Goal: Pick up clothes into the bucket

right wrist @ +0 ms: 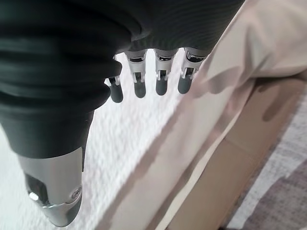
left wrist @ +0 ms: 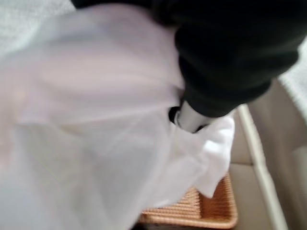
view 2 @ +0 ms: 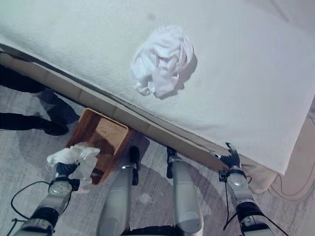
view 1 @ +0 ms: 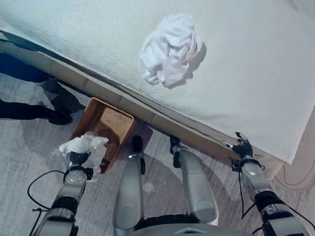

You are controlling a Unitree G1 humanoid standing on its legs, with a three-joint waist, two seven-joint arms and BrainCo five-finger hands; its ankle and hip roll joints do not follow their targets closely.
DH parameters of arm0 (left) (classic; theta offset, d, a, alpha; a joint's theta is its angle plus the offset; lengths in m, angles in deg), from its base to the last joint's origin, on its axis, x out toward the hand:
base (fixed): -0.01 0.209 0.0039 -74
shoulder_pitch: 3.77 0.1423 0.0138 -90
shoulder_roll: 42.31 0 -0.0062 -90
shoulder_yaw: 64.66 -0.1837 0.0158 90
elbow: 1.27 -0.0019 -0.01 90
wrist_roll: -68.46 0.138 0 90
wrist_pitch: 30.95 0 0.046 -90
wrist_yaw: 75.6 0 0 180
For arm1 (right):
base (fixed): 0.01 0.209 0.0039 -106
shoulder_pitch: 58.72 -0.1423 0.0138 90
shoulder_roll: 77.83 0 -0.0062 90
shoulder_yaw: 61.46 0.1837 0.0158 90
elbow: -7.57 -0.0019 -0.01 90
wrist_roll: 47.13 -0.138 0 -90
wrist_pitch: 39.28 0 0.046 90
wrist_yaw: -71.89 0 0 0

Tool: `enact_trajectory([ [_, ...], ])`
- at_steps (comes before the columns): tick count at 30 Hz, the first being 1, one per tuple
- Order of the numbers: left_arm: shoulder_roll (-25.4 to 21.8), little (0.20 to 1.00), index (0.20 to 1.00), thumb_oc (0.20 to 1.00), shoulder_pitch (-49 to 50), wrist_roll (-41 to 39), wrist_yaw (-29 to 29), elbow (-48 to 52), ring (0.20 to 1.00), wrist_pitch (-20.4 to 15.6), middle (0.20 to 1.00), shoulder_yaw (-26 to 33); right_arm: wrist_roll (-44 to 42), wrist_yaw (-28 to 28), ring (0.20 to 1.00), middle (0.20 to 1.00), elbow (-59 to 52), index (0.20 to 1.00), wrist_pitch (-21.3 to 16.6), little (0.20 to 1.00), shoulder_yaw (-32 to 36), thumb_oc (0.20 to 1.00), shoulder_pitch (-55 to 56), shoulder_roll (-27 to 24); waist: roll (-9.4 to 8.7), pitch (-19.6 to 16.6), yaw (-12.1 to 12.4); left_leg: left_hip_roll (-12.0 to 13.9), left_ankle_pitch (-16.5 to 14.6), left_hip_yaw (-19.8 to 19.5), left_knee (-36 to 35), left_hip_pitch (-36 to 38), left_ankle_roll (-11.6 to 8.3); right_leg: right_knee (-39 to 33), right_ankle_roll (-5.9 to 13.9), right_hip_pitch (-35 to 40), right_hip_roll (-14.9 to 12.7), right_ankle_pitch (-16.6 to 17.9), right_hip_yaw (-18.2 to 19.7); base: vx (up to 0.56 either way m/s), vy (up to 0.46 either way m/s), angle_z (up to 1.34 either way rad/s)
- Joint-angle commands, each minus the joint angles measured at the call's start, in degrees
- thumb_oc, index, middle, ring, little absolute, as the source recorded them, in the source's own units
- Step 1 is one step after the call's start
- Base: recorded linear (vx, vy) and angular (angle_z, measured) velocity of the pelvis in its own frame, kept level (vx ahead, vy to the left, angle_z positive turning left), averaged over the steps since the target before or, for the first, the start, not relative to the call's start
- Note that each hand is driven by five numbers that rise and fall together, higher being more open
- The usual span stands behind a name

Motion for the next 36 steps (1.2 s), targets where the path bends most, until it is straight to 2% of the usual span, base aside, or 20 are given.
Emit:
enact_trajectory([
  [1, -5.0, 0.2, 0.2, 0.2, 2.6, 0.6, -4.0, 0.2, 0.2, 0.6, 0.2, 3.1, -2.0, -0.7, 1.0, 1.0, -3.7, 1.0, -2.4, 1.0, -1.7, 1.0, 2.0, -1.8, -1.91, -1.3, -0.9, -0.7, -2.1, -1.6, 5.3, -3.9, 1.24, 1.7, 3.56, 0.5, -2.4, -1.7, 2.8, -0.04, 0.026, -0.07],
  [3, -5.1, 0.2, 0.2, 0.2, 1.9, -0.1, -4.2, -0.5, 0.2, 0.8, 0.2, 3.1, -2.4, -0.9, 1.0, 1.0, -3.4, 1.0, -2.5, 1.0, -1.9, 1.0, 1.6, -1.8, -2.02, -1.3, -1.0, -0.6, -2.3, -1.5, 6.0, -5.3, 1.36, 2.3, 3.58, -0.9, -2.5, -1.8, 2.9, 0.01, 0.016, -0.07],
  [4, -5.3, 0.2, 0.2, 0.2, 1.3, -0.7, -4.7, -1.6, 0.2, 1.4, 0.2, 2.7, -3.0, -1.2, 1.0, 1.0, -2.7, 1.0, -2.3, 1.0, -2.6, 1.0, 1.3, -2.0, -1.93, -1.3, -1.1, -0.5, -4.6, -1.8, 7.8, -6.6, 1.21, 3.9, 3.8, -2.1, -2.2, -3.8, 3.1, 0.05, 0.013, -0.09],
  [6, -5.4, 1.0, 1.0, 1.0, 0.4, -1.9, -5.1, -3.2, 1.0, 2.4, 1.0, 3.3, -3.2, -1.6, 1.0, 1.0, -2.7, 1.0, -2.2, 1.0, -2.8, 1.0, 1.0, -2.6, -2.04, -1.3, -1.4, -0.5, -4.6, -1.9, 8.3, -8.6, 1.2, 4.2, 3.72, -4.1, -2.1, -3.7, 3.2, 0.01, 0.013, -0.06],
  [9, -5.3, 1.0, 1.0, 1.0, -0.5, -3.2, -5.2, -3.5, 1.0, 3.0, 1.0, 3.4, -3.6, -2.1, 1.0, 1.0, -2.6, 1.0, -2.0, 1.0, -2.8, 1.0, 0.5, -2.7, -2.12, -1.3, -1.7, -0.5, -4.5, -2.0, 8.7, -10.1, 1.15, 4.6, 3.7, -5.6, -2.2, -3.6, 3.1, 0.0, 0.0, 0.0],
  [13, -4.9, 1.0, 1.0, 1.0, -0.9, -2.6, -7.0, -2.5, 1.0, 4.8, 1.0, 4.1, -3.8, -4.7, 1.0, 1.0, -8.0, 1.0, -2.9, 1.0, -1.1, 1.0, 0.4, -3.0, -1.99, -1.3, -1.9, -0.6, -4.4, -1.9, 8.6, -11.5, 1.09, 4.7, 3.68, -7.2, -2.3, -3.7, 3.0, 0.0, 0.0, 0.0],
  [15, -5.0, 1.0, 1.0, 1.0, -0.9, -1.1, -7.9, -1.5, 1.0, 5.7, 1.0, 4.9, 0.3, -7.7, 1.0, 1.0, -16.0, 1.0, -4.8, 1.0, 0.5, 1.0, 0.5, -4.5, -1.53, -1.3, -2.1, -0.7, -4.3, -1.8, 8.2, -11.8, 1.11, 4.6, 3.72, -7.7, -2.6, -3.8, 3.0, 0.0, 0.0, 0.0],
  [18, -4.9, 1.0, 1.0, 1.0, -0.5, -0.4, -8.2, -0.3, 1.0, 6.0, 1.0, 5.2, 3.7, -9.9, 1.0, 1.0, -20.6, 1.0, -5.5, 1.0, 1.7, 1.0, 0.1, -5.8, -1.06, -1.3, -2.1, -0.9, -4.2, -1.7, 7.6, -11.7, 1.09, 4.4, 3.76, -7.7, -2.7, -3.8, 3.1, 0.0, 0.0, 0.0],
  [20, -4.0, 1.0, 1.0, 1.0, 1.0, 1.3, -8.4, 1.6, 1.0, 6.3, 1.0, 5.2, 7.5, -14.2, 1.0, 1.0, -27.6, 1.0, -6.7, 1.0, 4.7, 1.0, -1.4, -7.2, -0.21, -1.3, -1.8, -1.4, -3.9, -1.7, 6.4, -10.9, 1.09, 4.2, 3.88, -7.4, -3.1, -3.8, 3.2, 0.01, 0.018, 0.04],
  [22, -3.7, 1.0, 1.0, 1.0, 1.3, 1.6, -8.5, 2.2, 1.0, 6.3, 1.0, 5.2, 9.2, -15.1, 1.0, 1.0, -29.5, 1.0, -6.4, 1.0, 5.3, 1.0, -2.0, -7.5, 0.05, -1.3, -1.7, -1.5, -3.9, -1.6, 6.0, -10.6, 1.1, 4.1, 3.91, -7.3, -3.2, -4.0, 3.2, 0.0, 0.013, 0.06],
  [23, -3.3, 1.0, 1.0, 1.0, 1.6, 2.0, -8.7, 3.0, 1.0, 6.3, 1.0, 5.0, 9.9, -16.5, 1.0, 1.0, -31.1, 1.0, -6.7, 1.0, 6.2, 1.0, -3.5, -7.5, 0.43, -1.3, -1.4, -1.7, -3.5, -1.7, 5.4, -10.5, 1.13, 3.9, 3.93, -7.2, -3.3, -3.9, 3.3, -0.08, 0.004, 0.05],
  [24, -2.6, 1.0, 1.0, 1.0, 1.9, 2.5, -8.8, 5.0, 1.0, 6.0, 1.0, 4.5, 11.5, -18.0, 1.0, 1.0, -31.5, 1.0, -6.1, 1.0, 6.7, 1.0, -6.7, -8.2, 0.95, -1.3, -1.0, -2.0, -1.3, -1.5, 4.0, -11.2, 1.23, 3.0, 3.66, -7.9, -3.9, -2.1, 3.0, 0.0, 0.0, 0.0],
  [25, -2.6, 1.0, 1.0, 1.0, 2.3, 2.5, -8.8, 4.9, 1.0, 6.1, 1.0, 4.4, 11.5, -18.0, 1.0, 1.0, -31.4, 1.0, -6.1, 1.0, 6.5, 1.0, -6.3, -8.1, 1.03, -1.3, -1.0, -1.9, -3.2, -1.8, 4.4, -9.8, 1.11, 3.7, 3.95, -6.7, -3.6, -3.9, 3.2, -0.07, -0.004, 0.02],
  [26, -2.3, 1.0, 1.0, 1.0, 2.3, 3.0, -8.8, 6.5, 1.0, 5.8, 1.0, 3.9, 12.6, -19.2, 1.0, 1.0, -31.6, 1.0, -5.5, 1.0, 6.7, 1.0, -9.4, -9.2, 1.38, -1.3, -0.5, -2.1, -1.1, -1.6, 3.3, -10.7, 1.18, 2.8, 3.65, -7.5, -4.0, -2.3, 2.9, 0.0, -0.014, 0.06],
  [30, -1.2, 1.0, 1.0, 1.0, 3.8, 2.5, -7.7, 13.2, 1.0, 2.9, 1.0, 1.7, 15.5, -20.6, 1.0, 1.0, -26.8, 1.0, -2.6, 1.0, 4.2, 1.0, -20.2, -15.1, 3.07, -1.3, 1.7, -3.1, 0.3, -2.4, 0.2, -9.0, 0.95, 2.2, 3.75, -6.1, -4.9, -2.2, 2.1, -0.02, -0.035, 0.07],
  [32, -0.8, 1.0, 1.0, 1.0, 4.0, 0.0, -5.1, 14.8, 1.0, -0.1, 1.0, -0.4, 15.2, -19.7, 1.0, 1.0, -21.9, 1.0, -1.5, 1.0, 0.9, 1.0, -27.6, -19.1, 4.08, -1.3, 2.8, -3.7, 1.2, -3.2, -1.0, -8.3, 0.68, 2.5, 3.79, -5.7, -5.5, -2.5, 1.5, 0.01, -0.062, 0.25],
  [33, 0.3, 1.0, 1.0, 1.0, 3.7, -3.2, -1.2, 14.4, 1.0, -2.0, 1.0, -4.1, 13.0, -18.2, 1.0, 1.0, -15.2, 1.0, -1.3, 1.0, -3.6, 1.0, -34.8, -21.1, 4.82, -1.3, 4.1, -4.3, 2.0, -4.1, -2.3, -7.5, 0.44, 2.9, 3.71, -5.1, -6.1, -2.7, 0.9, 0.0, -0.075, 0.45],
  [36, 0.3, 1.0, 1.0, 1.0, 3.2, -2.8, 3.0, 13.8, 1.0, -3.3, 1.0, -10.4, 12.0, -14.9, 1.0, 1.0, -5.8, 1.0, -0.2, 1.0, -10.9, 1.0, -43.8, -23.6, 5.84, -1.3, 5.4, -5.0, 3.3, -5.5, -4.2, -7.0, -0.03, 3.7, 3.59, -4.8, -7.1, -3.2, -0.4, 0.0, -0.072, 0.41],
])
